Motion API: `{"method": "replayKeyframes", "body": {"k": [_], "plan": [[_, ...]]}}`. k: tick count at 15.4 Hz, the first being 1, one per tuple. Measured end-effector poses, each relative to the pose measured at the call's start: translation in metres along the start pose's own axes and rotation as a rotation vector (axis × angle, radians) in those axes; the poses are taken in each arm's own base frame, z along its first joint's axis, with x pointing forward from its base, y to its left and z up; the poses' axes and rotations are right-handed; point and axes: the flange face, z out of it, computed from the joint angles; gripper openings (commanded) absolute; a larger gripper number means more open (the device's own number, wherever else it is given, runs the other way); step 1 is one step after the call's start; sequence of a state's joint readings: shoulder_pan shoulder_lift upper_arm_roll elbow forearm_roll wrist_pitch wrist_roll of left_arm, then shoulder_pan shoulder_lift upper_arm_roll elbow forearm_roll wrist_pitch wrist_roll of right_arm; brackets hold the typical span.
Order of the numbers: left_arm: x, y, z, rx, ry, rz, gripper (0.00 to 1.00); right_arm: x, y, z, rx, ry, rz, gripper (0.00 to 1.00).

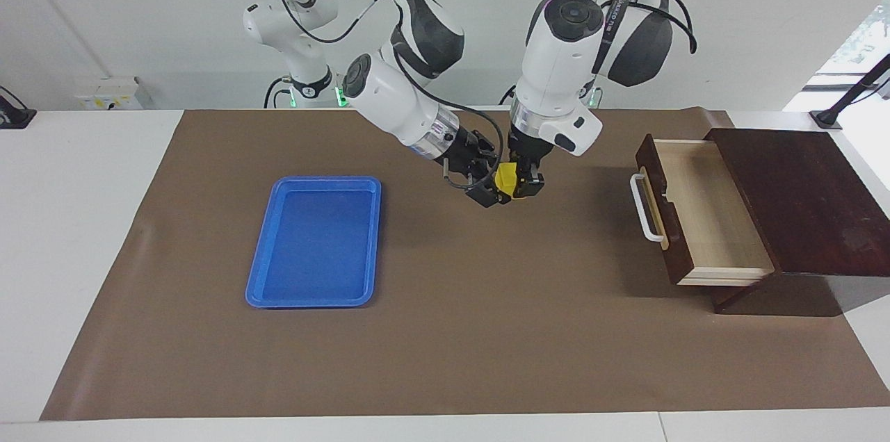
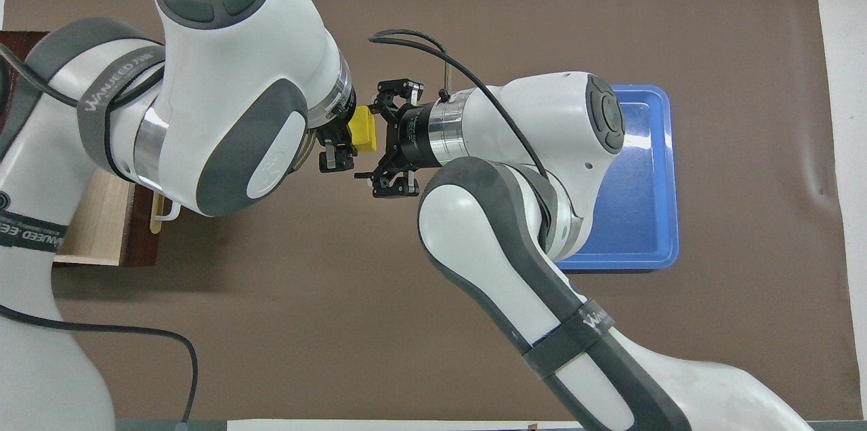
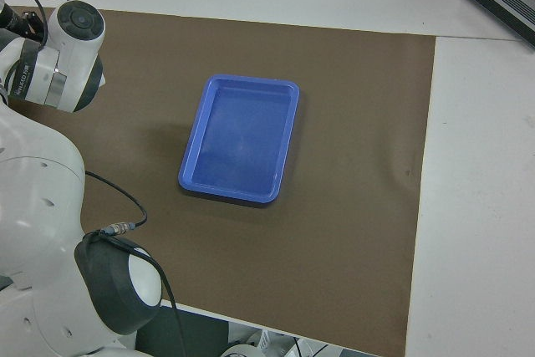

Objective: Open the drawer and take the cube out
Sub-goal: 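Close the right gripper on the yellow cube held by the left gripper, then carry the cube with the right gripper while the left gripper withdraws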

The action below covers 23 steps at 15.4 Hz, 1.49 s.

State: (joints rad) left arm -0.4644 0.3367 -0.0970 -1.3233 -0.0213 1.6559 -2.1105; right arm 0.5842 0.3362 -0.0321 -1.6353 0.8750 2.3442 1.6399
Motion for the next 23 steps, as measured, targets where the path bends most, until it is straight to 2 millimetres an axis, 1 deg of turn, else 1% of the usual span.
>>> {"method": "replayKeyframes", "body": {"k": [11,12,13,14,15,23], "plan": [[0.002,0.003,-0.002,-0.013,-0.005,0.000,0.00,-0.003,-0.005,0.000,0.004,0.005,-0.014,0.00],[0.002,0.003,-0.002,-0.014,-0.006,0.001,0.04,-0.003,-0.005,0.000,0.004,0.005,-0.014,0.00],[0.002,0.003,-0.002,-0.014,-0.006,0.001,0.24,-0.003,-0.005,0.000,0.005,0.005,-0.014,0.00],[0.002,0.003,-0.002,-0.014,-0.006,0.002,0.58,-0.003,-0.005,0.000,0.005,0.005,-0.014,0.00],[0.002,0.003,-0.002,-0.014,-0.006,0.003,1.00,-0.003,-0.005,0.000,0.005,0.005,-0.014,0.00],[-0.001,0.002,-0.003,-0.018,-0.011,0.041,1.00,-0.011,-0.007,-0.004,0.013,-0.006,-0.013,0.00]]}}
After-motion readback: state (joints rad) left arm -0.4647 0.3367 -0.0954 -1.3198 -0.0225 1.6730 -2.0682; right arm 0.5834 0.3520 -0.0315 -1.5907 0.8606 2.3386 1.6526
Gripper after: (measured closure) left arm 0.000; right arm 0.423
